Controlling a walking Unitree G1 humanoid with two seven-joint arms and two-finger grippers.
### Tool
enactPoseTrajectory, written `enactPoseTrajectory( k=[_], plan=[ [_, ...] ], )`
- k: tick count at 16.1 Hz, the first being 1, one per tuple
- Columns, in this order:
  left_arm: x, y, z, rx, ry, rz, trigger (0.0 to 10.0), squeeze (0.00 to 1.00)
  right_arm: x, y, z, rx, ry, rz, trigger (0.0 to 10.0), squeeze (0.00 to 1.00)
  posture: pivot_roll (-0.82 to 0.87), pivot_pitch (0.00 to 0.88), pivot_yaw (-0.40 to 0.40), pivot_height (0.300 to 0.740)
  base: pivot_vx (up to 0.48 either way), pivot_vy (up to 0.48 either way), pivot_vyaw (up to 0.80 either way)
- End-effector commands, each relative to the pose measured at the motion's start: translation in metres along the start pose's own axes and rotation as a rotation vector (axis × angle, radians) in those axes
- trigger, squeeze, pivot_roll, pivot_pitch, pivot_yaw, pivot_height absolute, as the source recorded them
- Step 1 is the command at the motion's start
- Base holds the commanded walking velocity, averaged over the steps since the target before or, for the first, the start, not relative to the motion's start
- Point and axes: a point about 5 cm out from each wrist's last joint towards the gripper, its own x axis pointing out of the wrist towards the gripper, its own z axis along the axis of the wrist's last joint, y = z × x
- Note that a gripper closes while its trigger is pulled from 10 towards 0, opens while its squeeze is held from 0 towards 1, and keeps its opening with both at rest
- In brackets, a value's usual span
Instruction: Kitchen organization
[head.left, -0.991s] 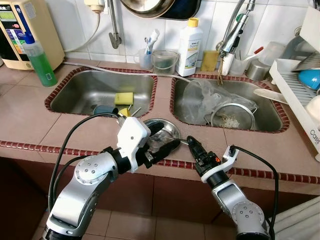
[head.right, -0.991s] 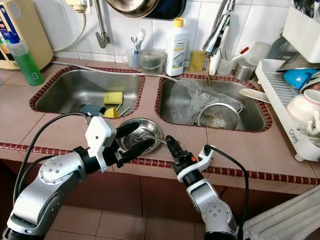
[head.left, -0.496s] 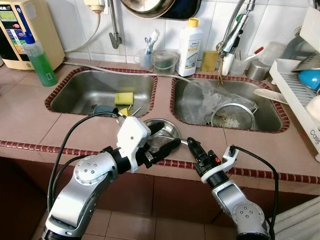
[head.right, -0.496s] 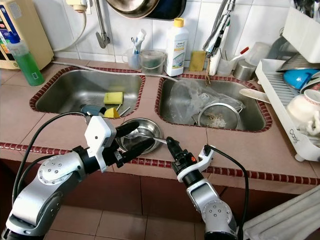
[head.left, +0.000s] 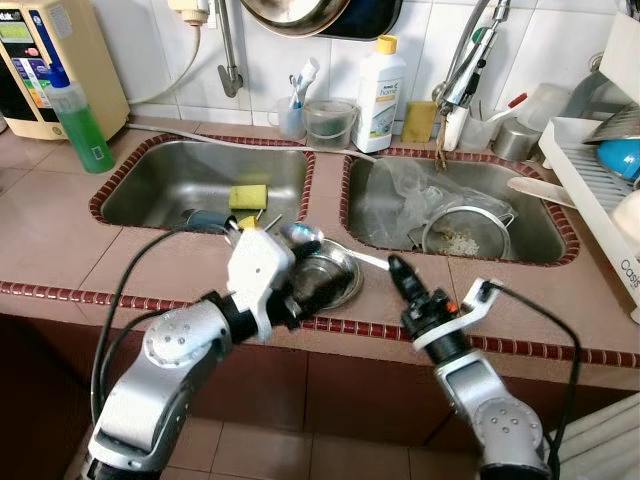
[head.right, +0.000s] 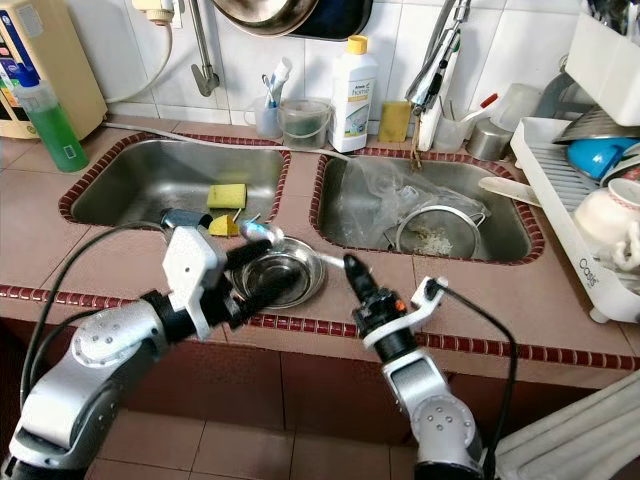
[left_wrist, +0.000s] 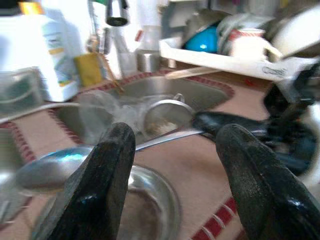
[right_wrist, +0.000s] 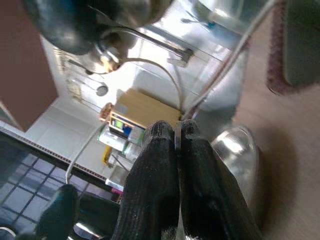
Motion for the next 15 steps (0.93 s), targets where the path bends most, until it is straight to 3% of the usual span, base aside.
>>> enactPoseTrajectory(
  k=[1, 3, 4, 5, 7, 9, 10, 11, 13, 14, 15],
  plan=[
    [0.001, 0.013, 0.0, 0.007, 0.004, 0.073, 10.0, 0.0, 0.003, 0.012, 0.003, -0.017, -0.042, 0.054, 0.0, 0.0, -0.08, 0.009, -0.006, 0.74, 0.0, 0.0, 0.0],
    [0.002, 0.023, 0.0, 0.008, 0.011, 0.134, 10.0, 0.0, 0.007, 0.02, 0.014, -0.09, -0.059, 0.076, 0.0, 0.0, -0.09, 0.002, -0.009, 0.74, 0.0, 0.0, 0.0],
    [0.002, 0.039, 0.001, 0.04, 0.007, 0.25, 10.0, 0.0, 0.012, 0.029, 0.027, -0.188, -0.068, 0.087, 1.0, 0.0, -0.09, 0.0, -0.012, 0.74, 0.0, 0.0, 0.0],
    [0.002, 0.048, 0.002, 0.065, 0.014, 0.326, 10.0, 0.0, 0.015, 0.033, 0.034, -0.262, -0.065, 0.09, 10.0, 0.0, -0.09, 0.0, -0.014, 0.74, 0.0, 0.0, 0.0],
    [0.0, 0.06, 0.004, 0.05, -0.012, 0.404, 10.0, 0.0, 0.02, 0.043, 0.05, -0.43, -0.08, 0.077, 10.0, 0.0, -0.09, 0.0, -0.018, 0.74, 0.0, 0.0, 0.0],
    [-0.002, 0.07, 0.004, 0.066, -0.016, 0.438, 10.0, 0.0, 0.025, 0.053, 0.069, -0.682, -0.135, 0.02, 10.0, 0.0, -0.09, 0.0, -0.024, 0.74, 0.0, 0.0, 0.0],
    [-0.002, 0.072, 0.003, 0.058, -0.014, 0.453, 10.0, 0.0, 0.026, 0.054, 0.071, -0.724, -0.149, 0.008, 10.0, 0.0, -0.09, 0.0, -0.024, 0.74, 0.0, 0.0, 0.0],
    [0.0, 0.075, -0.001, -0.04, -0.031, 0.456, 10.0, 0.0, 0.029, 0.058, 0.078, -0.881, -0.197, -0.045, 10.0, 0.0, -0.09, 0.0, -0.026, 0.74, 0.0, 0.0, 0.0],
    [0.0, 0.076, -0.004, -0.081, -0.039, 0.465, 10.0, 0.0, 0.029, 0.061, 0.079, -1.007, -0.236, -0.093, 10.0, 0.0, -0.09, 0.0, -0.028, 0.74, 0.0, 0.0, 0.0],
    [0.0, 0.078, -0.007, -0.082, -0.034, 0.471, 10.0, 0.0, 0.029, 0.059, 0.08, -1.119, -0.243, -0.145, 10.0, 0.0, -0.09, 0.0, -0.032, 0.74, 0.0, 0.0, 0.0],
    [0.0, 0.08, -0.008, -0.072, -0.036, 0.473, 10.0, 0.0, 0.029, 0.056, 0.079, -1.171, -0.24, -0.183, 10.0, 0.0, -0.09, 0.0, -0.032, 0.74, 0.0, 0.0, 0.0]
  ],
)
